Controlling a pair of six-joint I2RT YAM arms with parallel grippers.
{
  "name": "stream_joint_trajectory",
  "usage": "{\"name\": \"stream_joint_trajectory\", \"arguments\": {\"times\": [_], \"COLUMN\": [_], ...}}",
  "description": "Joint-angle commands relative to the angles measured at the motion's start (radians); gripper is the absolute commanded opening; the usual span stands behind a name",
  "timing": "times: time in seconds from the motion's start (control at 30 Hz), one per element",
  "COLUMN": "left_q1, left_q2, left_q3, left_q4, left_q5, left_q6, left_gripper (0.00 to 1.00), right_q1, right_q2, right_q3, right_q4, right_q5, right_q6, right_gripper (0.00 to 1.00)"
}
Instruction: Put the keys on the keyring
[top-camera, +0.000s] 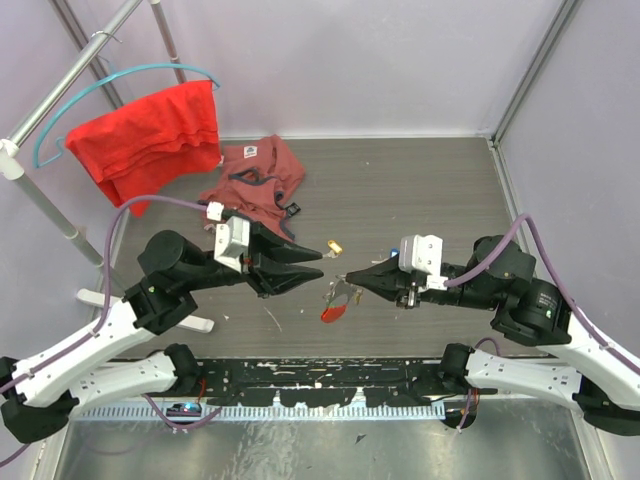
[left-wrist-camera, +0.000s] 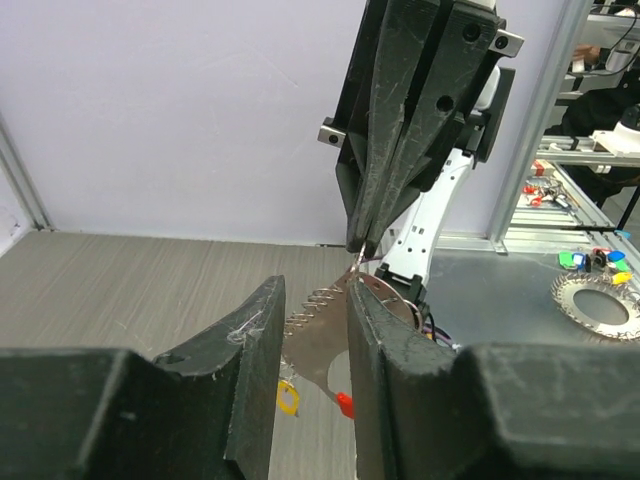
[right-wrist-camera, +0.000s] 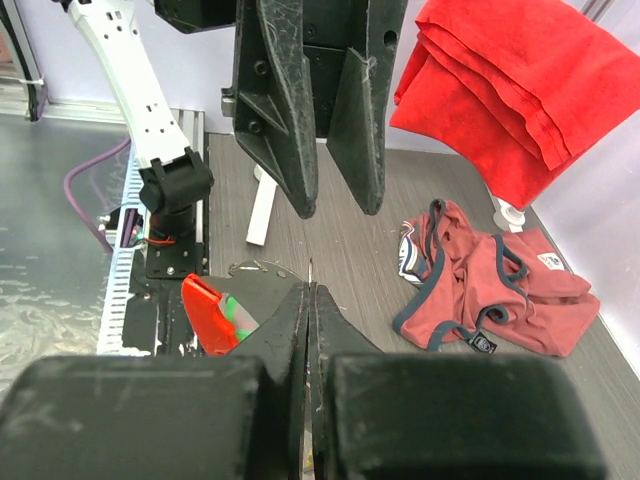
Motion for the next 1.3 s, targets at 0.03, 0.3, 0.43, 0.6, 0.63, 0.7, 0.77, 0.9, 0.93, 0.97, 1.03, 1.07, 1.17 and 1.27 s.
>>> {"name": "stream_joint_trajectory", "arguments": {"times": [0.03, 0.3, 0.43, 0.6, 0.63, 0.7, 0.77, 0.9, 0.93, 0.97, 1.03, 1.07, 1.17, 1.27], "left_q1": [-0.004, -0.005, -0.004, -0.006, -0.008, -0.01, -0.015, -0.022, -0.022, -0.024, -0.026, -0.029, -0.032, -0.034], "left_q2": [0.019, 0.042, 0.054, 0.067, 0.071, 0.081, 0.09, 0.1, 0.101, 0.102, 0.104, 0.103, 0.104, 0.103], "left_q3": [0.0, 0.008, 0.016, 0.019, 0.021, 0.028, 0.034, 0.041, 0.042, 0.042, 0.042, 0.042, 0.04, 0.038], "left_q4": [0.048, 0.048, 0.05, 0.064, 0.072, 0.077, 0.078, 0.085, 0.086, 0.086, 0.092, 0.095, 0.106, 0.121], "left_q5": [0.011, 0.061, 0.116, 0.12, 0.12, 0.121, 0.123, 0.127, 0.126, 0.127, 0.125, 0.125, 0.122, 0.118], "left_q6": [0.024, 0.019, 0.017, 0.013, 0.01, 0.009, 0.009, 0.008, 0.009, 0.01, 0.009, 0.009, 0.006, 0.0], "left_gripper": [0.37, 0.35, 0.36, 0.36, 0.36, 0.35, 0.35, 0.33, 0.3, 0.29, 0.26, 0.26, 0.25, 0.25], "right_q1": [0.006, 0.006, 0.006, 0.006, 0.006, 0.006, 0.006, 0.006, 0.006, 0.006, 0.006, 0.007, 0.006, 0.006], "right_q2": [-0.001, -0.002, -0.005, -0.007, -0.007, -0.005, -0.004, -0.002, -0.002, -0.003, -0.007, -0.009, -0.013, -0.013], "right_q3": [0.017, 0.018, 0.02, 0.022, 0.021, 0.022, 0.02, 0.019, 0.018, 0.016, 0.008, 0.003, -0.015, -0.032], "right_q4": [0.082, 0.079, 0.077, 0.076, 0.077, 0.078, 0.084, 0.092, 0.095, 0.102, 0.117, 0.128, 0.156, 0.179], "right_q5": [-0.033, -0.038, -0.037, -0.04, -0.04, -0.04, -0.04, -0.037, -0.037, -0.036, -0.035, -0.035, -0.038, -0.038], "right_q6": [-0.011, -0.018, -0.022, -0.022, -0.022, -0.021, -0.018, -0.014, -0.013, -0.01, -0.003, 0.001, 0.013, 0.023], "right_gripper": [0.01, 0.01, 0.01, 0.01, 0.01, 0.01, 0.01, 0.01, 0.01, 0.01, 0.01, 0.01, 0.01, 0.01]}}
